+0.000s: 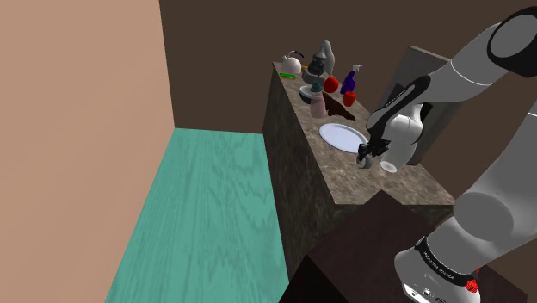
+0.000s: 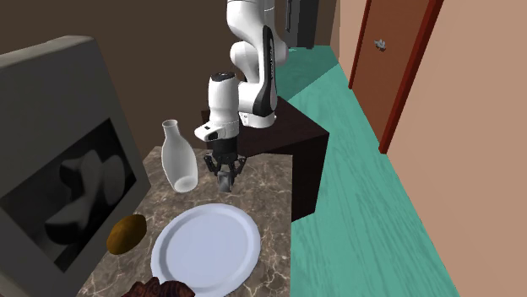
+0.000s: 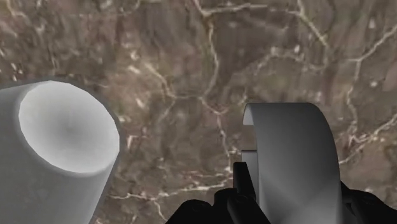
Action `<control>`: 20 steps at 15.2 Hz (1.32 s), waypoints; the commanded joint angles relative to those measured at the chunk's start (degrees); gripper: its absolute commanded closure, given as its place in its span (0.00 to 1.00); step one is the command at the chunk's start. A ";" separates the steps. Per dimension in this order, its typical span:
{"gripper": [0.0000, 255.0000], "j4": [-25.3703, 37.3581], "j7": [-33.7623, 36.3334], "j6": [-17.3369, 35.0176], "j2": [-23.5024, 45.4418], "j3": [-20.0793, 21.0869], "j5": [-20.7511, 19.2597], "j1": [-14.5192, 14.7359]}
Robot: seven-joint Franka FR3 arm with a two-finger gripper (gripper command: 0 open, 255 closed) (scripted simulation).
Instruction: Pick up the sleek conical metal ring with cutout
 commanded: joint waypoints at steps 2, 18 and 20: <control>1.00 -0.05 -0.03 -0.03 0.01 0.00 0.00 -0.02; 1.00 -0.47 9.40 -10.20 -11.13 -6.84 -12.52 4.56; 1.00 -0.31 10.52 -11.88 -12.76 -7.11 -14.07 4.59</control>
